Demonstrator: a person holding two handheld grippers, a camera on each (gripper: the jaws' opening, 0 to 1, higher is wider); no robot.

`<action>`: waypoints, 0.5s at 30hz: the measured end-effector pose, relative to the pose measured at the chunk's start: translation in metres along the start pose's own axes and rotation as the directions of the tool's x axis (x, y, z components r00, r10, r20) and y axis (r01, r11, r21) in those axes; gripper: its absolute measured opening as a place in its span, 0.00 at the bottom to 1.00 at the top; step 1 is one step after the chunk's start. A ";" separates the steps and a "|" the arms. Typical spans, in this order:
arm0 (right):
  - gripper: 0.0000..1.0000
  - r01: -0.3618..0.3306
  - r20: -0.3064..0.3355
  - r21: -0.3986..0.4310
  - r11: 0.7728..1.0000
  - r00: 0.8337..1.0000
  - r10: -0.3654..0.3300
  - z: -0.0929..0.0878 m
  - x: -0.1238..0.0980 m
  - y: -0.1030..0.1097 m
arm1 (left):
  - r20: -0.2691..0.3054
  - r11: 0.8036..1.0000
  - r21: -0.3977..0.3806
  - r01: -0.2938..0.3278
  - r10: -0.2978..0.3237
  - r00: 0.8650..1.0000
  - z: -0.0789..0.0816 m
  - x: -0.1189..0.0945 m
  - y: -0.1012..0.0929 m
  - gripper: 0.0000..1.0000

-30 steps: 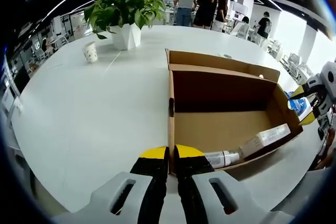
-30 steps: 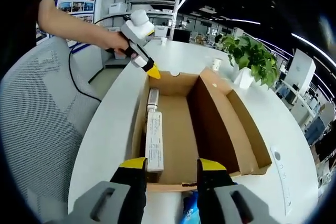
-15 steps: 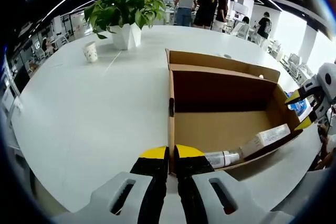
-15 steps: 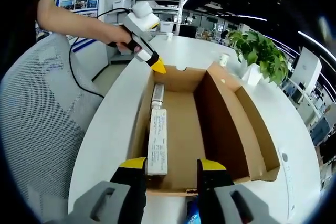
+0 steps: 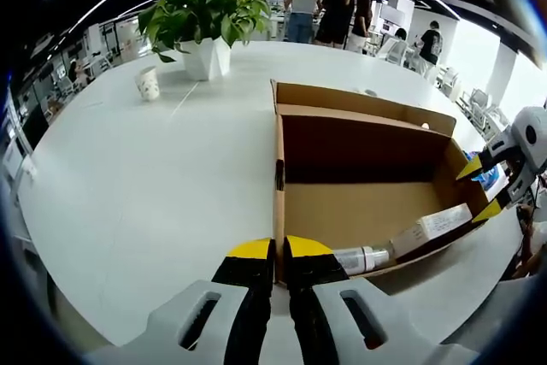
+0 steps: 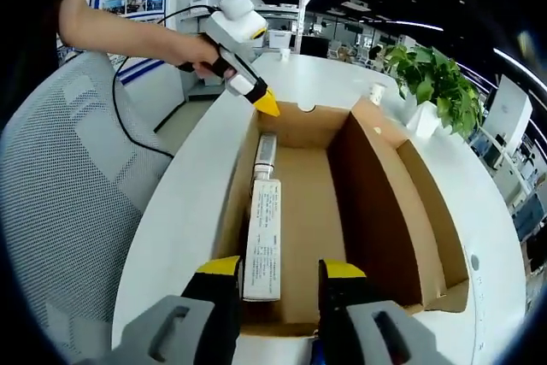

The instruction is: Operate the shoe box by opening the lid, removing the specified soft item, and placing it in the target area until the item is outside and the box remains undamaged.

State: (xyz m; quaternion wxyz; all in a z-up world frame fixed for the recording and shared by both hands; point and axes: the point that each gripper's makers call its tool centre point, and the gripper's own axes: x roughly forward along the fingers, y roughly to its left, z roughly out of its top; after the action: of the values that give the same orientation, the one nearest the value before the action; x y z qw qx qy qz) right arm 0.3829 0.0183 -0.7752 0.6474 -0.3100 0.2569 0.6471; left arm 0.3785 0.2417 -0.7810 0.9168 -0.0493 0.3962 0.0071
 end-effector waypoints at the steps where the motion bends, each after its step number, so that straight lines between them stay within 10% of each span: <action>1: 0.32 0.000 -0.002 0.000 1.000 1.000 0.000 0.000 0.000 0.001 | 0.000 1.000 -0.001 0.000 0.000 1.000 0.000 0.000 0.000 0.03; 15: 0.30 -0.035 -0.023 0.017 0.999 0.999 0.035 -0.004 0.013 -0.006 | 0.001 1.000 -0.007 0.003 -0.003 1.000 0.001 0.001 0.000 0.03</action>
State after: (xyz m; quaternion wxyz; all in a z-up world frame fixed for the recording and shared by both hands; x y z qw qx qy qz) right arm 0.3893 0.0249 -0.7871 0.6354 -0.3078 0.2751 0.6526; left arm 0.3795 0.2417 -0.7810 0.9169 -0.0532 0.3955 0.0072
